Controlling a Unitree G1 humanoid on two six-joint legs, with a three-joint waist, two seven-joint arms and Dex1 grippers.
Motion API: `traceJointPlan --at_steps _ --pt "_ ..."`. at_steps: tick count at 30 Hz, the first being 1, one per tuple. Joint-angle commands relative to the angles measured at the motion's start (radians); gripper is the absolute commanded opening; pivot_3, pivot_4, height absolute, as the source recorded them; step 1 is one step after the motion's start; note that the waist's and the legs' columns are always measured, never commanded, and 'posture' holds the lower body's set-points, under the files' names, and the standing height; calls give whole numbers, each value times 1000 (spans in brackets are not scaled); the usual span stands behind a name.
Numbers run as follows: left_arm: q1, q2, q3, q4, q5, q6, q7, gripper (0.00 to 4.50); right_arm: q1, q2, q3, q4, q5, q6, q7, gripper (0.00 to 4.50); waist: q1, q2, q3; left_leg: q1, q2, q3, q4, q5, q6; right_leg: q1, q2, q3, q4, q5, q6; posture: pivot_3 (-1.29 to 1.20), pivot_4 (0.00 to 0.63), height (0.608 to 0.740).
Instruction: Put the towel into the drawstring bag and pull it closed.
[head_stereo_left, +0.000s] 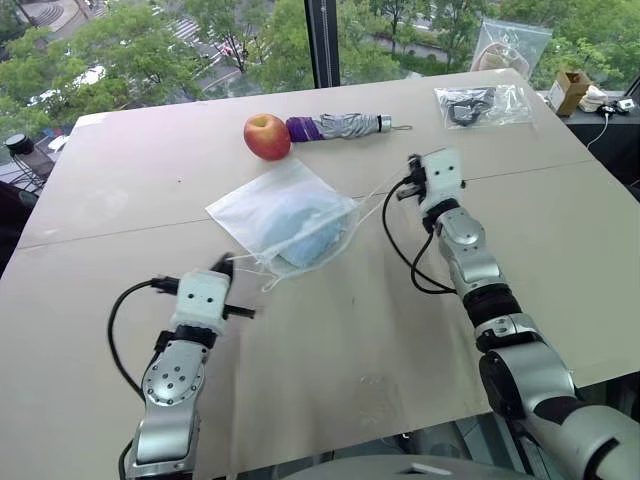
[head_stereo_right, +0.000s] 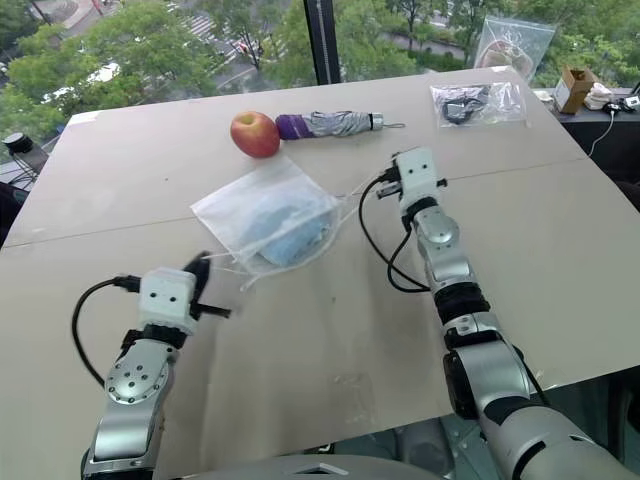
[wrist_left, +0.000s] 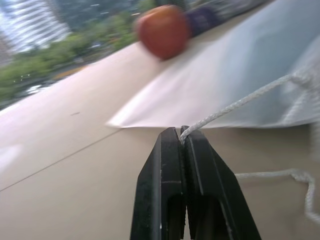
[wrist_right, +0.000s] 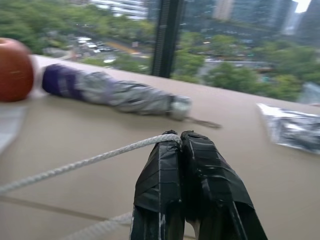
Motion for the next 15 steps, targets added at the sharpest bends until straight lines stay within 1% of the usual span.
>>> traceJointPlan --at_steps 1,3,7,11,15 --pt "-17 -9 73 -20 108 -6 153 99 -37 -30 -61 -4 -36 -42 -164 0 0 0 0 0 0 0 0 0 0 0 0 0 0 0 0 0 150 740" --pt "-36 -25 112 -16 130 34 221 99 -40 -44 -83 6 -48 -40 -235 0 2 0 0 0 0 0 0 0 0 0 0 0 1 0 0 0 150 740" --pt "-66 -50 186 5 129 114 307 99 -38 -56 -125 14 -36 -25 -323 0 -3 0 0 0 0 0 0 0 0 0 0 0 1 0 0 0 150 740" --pt "-96 -97 300 40 62 231 393 99 -26 -59 -198 27 16 13 -419 0 -4 0 0 0 0 0 0 0 0 0 0 0 1 0 0 0 150 740" --pt "-113 -106 370 61 11 274 435 99 -20 -37 -265 29 91 60 -483 0 -4 -1 0 0 0 0 0 0 0 0 0 0 1 0 0 0 150 740"
